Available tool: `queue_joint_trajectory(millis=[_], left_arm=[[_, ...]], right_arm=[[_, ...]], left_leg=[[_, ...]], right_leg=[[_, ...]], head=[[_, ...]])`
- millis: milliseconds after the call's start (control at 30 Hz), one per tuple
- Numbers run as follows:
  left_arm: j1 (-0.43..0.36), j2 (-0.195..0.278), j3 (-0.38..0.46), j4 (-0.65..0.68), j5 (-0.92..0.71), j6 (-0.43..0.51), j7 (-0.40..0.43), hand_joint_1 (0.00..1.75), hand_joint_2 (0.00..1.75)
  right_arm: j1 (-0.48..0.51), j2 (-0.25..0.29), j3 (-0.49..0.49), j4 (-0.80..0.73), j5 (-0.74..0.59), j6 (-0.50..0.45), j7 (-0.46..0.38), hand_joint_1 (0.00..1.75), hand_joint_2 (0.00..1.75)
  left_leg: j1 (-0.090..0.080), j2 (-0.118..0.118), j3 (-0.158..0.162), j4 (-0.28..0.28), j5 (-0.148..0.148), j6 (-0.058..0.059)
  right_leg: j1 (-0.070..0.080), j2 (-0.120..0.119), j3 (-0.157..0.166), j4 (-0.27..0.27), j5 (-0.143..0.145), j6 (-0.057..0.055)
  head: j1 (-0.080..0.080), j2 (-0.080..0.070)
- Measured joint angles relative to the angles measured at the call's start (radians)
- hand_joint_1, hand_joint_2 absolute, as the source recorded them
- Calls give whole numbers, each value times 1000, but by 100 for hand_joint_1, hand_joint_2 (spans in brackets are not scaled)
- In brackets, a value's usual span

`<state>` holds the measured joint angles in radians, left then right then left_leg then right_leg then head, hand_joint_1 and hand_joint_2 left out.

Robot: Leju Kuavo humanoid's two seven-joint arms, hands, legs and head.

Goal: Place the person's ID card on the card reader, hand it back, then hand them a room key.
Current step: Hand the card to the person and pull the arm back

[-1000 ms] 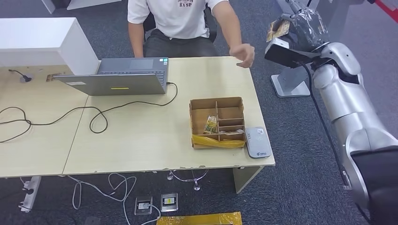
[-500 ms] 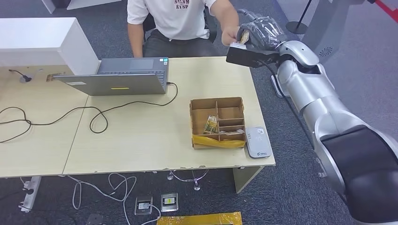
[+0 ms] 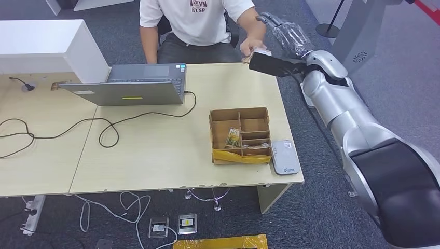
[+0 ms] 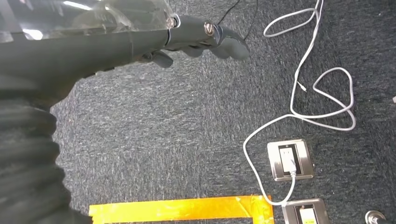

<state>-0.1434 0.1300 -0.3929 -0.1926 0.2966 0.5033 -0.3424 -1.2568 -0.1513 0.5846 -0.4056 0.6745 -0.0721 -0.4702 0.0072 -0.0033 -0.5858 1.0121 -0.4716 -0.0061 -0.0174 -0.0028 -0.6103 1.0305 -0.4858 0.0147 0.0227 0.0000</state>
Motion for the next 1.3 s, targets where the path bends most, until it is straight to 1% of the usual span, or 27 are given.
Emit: queue_joint_trajectory(millis=[67, 133, 233, 333, 433, 567, 833, 1200, 1300], left_arm=[[2, -1, 0, 0, 5, 7, -2, 0, 0], [4, -1, 0, 0, 9, 12, -4, 0, 0], [7, -1, 0, 0, 14, 18, -4, 0, 0], [7, -1, 0, 1, 20, 20, -5, 0, 0], [9, -1, 0, 1, 27, 23, -5, 0, 0], [10, 1, 0, 1, 30, 30, -5, 0, 0], [11, 3, -6, 1, 40, 36, -5, 0, 0], [11, 12, -17, 1, 46, 34, -4, 0, 0], [11, 14, -17, 1, 46, 34, 0, 0, 0]], right_arm=[[0, -1, -25, -1, -118, 42, -21, 0, 175], [2, -3, -63, -11, -273, 112, -33, 0, 175], [24, -14, -133, -63, -463, 196, -25, 0, 175], [77, -39, -178, -148, -560, 216, 17, 0, 175], [160, -71, -210, -258, -629, 212, 76, 0, 175], [277, -110, -240, -395, -672, 192, 135, 0, 175], [485, -166, -284, -624, -693, 187, 227, 0, 175], [704, -249, -328, -858, -663, 277, 358, 0, 175], [752, -272, -335, -903, -611, 298, 378, 0, 175]], left_leg=[[0, 0, 0, 0, 0, 0], [0, 0, 0, 0, 0, 0], [0, 0, 0, 0, 0, 0], [0, 0, 1, 0, 0, 0], [0, 0, 2, 0, 0, 0], [0, 0, 2, 0, -1, 0], [0, 1, 2, 0, -1, 0], [0, 0, 2, 0, -2, 0], [0, 0, 2, 0, -2, 0]], right_leg=[[0, 0, 0, 0, 0, 0], [0, 0, 0, 0, 0, 0], [0, 0, 0, 0, 0, 0], [0, 0, 1, -1, 0, 0], [0, 0, 2, -1, 0, 0], [0, 0, 2, -1, 0, 0], [0, 0, 2, -1, 0, 0], [0, 0, 2, -2, 0, 0], [0, 0, 2, -2, 0, 0]], head=[[0, 0], [0, 0], [0, 0], [0, 0], [0, 0], [0, 0], [0, 0], [0, 0], [0, 0]])
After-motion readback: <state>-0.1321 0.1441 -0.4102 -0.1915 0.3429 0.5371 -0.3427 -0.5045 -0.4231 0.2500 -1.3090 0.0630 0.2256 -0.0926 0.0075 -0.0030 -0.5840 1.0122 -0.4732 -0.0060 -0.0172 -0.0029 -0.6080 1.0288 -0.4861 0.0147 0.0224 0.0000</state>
